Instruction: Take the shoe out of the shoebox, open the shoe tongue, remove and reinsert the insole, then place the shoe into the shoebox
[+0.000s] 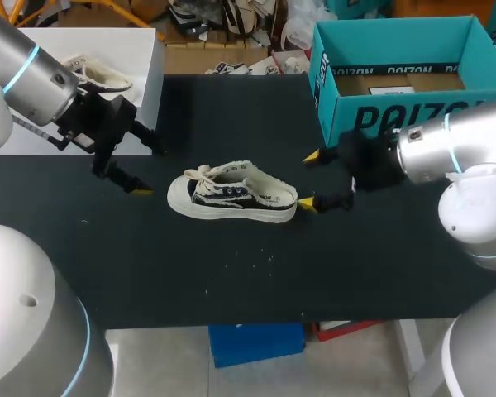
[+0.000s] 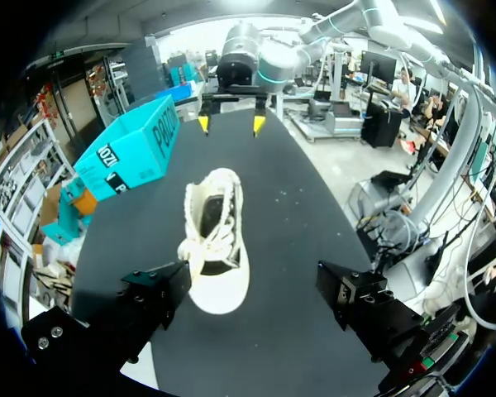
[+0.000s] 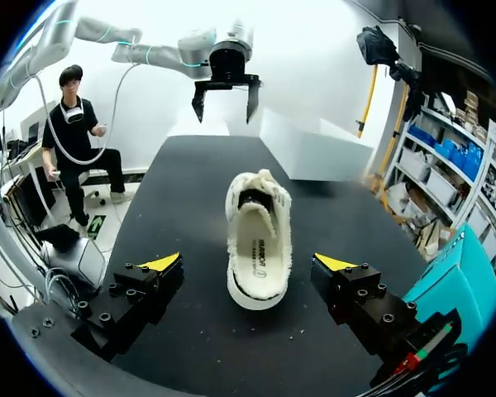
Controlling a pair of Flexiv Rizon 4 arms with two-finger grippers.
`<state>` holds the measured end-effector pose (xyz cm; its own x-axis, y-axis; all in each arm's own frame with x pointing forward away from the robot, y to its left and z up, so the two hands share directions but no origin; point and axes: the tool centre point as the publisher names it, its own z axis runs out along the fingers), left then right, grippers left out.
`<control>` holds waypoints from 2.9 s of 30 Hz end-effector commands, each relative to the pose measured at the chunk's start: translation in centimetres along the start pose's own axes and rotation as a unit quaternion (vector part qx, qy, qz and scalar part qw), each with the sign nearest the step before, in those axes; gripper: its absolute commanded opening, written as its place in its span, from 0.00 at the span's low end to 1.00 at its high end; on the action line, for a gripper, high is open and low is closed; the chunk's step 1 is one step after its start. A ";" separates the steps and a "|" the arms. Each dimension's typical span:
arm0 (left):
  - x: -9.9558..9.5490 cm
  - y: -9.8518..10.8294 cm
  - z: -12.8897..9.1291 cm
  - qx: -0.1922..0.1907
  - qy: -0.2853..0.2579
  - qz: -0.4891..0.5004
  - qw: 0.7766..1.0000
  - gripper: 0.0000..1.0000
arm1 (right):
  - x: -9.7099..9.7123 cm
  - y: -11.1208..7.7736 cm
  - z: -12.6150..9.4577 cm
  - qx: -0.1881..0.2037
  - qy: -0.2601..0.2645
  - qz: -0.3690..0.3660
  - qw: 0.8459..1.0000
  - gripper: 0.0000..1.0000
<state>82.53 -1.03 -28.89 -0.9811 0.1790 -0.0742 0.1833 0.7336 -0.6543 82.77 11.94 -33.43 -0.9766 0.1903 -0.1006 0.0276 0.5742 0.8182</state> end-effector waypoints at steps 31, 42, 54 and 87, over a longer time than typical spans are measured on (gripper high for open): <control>0.0 0.1 0.1 0.001 -0.002 0.002 1.000 1.00 | -2.8 -3.6 7.5 -0.029 0.004 0.010 1.000 1.00; 0.0 0.1 0.1 0.001 -0.002 0.002 1.000 1.00 | -1.9 -4.4 8.2 -0.029 0.005 0.022 0.999 1.00; 0.0 0.1 0.1 0.001 -0.002 0.002 1.000 1.00 | -1.7 -4.9 9.5 -0.032 0.007 0.031 0.999 1.00; 1.1 -5.5 2.4 -0.064 -0.043 -0.229 0.970 1.00 | -1.6 -5.3 10.2 -0.021 0.025 0.038 0.999 0.00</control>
<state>81.16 -5.27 -27.47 -0.9965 -0.0557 0.0621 -0.0820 0.7905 -0.6069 86.15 16.48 -43.28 -0.9815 0.1910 -0.0113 0.0920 0.5231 0.8473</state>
